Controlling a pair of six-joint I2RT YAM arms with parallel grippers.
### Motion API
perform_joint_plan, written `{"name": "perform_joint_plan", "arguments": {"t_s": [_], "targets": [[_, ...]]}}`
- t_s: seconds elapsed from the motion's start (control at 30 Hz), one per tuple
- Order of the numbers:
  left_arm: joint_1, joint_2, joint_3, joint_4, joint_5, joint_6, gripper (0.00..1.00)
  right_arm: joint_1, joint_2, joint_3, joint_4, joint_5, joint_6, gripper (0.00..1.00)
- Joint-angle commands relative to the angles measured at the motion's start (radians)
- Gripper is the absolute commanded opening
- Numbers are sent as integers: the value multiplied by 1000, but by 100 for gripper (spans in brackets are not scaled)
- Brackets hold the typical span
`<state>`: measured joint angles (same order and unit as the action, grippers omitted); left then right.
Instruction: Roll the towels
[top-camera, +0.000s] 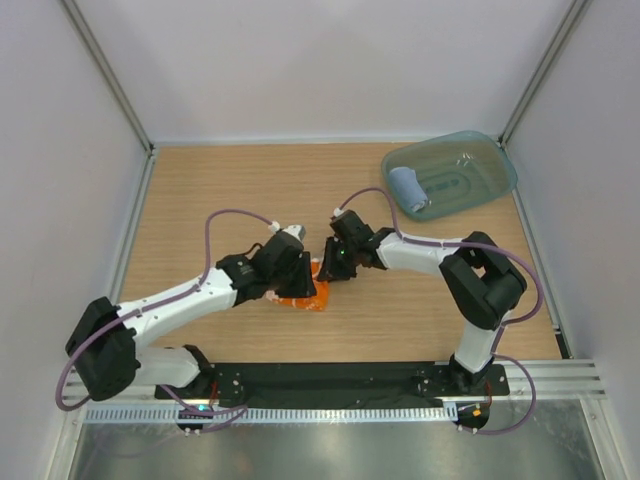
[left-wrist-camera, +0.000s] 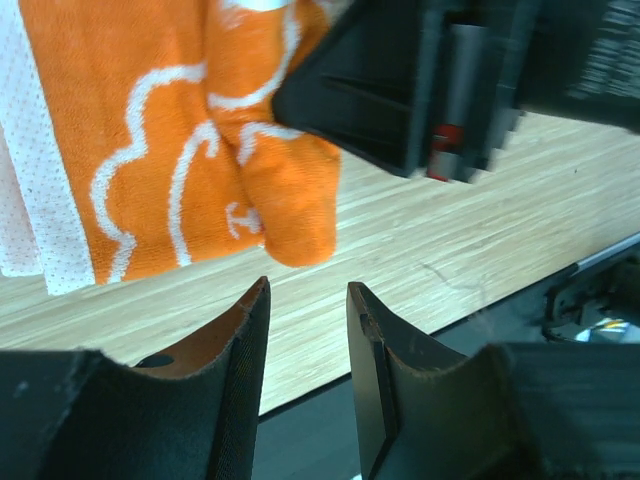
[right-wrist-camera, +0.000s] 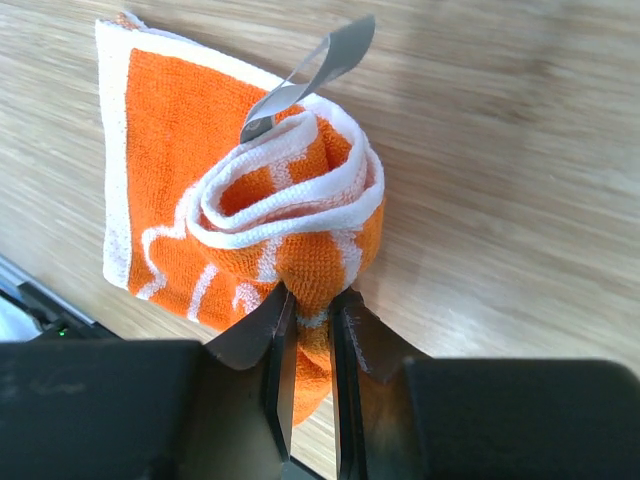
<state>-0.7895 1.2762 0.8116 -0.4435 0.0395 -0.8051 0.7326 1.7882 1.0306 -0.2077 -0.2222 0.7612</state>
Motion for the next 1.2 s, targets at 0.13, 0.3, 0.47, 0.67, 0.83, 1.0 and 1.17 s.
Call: {"name": "perform_joint_plan", "arguments": {"t_s": [0.13,0.3,0.47,0.67,0.83,1.0,1.17], "targets": [[-239,29,121,-64,-369,60,38,13,-49,71,-194,86,-10,20],[-320,139,169,-14,-450,96,38,16,-32,114,-248,83,-11,20],[-336,219,164,63,-429,101,37,16,-36,118,-257,81,-13,20],[-336,271,136,124,-451,98,37,16,-42,117,-257,64,-16,20],[-335,317,135,120,-477,100,40,14,-47,131,-274,61,-25,20],[-335,354,90,126,-477,70,42,13,-50,135,-291,55,-34,23],[-332,377,63,141,-477,63,43,14,-36,149,-294,38,-40,24]]}}
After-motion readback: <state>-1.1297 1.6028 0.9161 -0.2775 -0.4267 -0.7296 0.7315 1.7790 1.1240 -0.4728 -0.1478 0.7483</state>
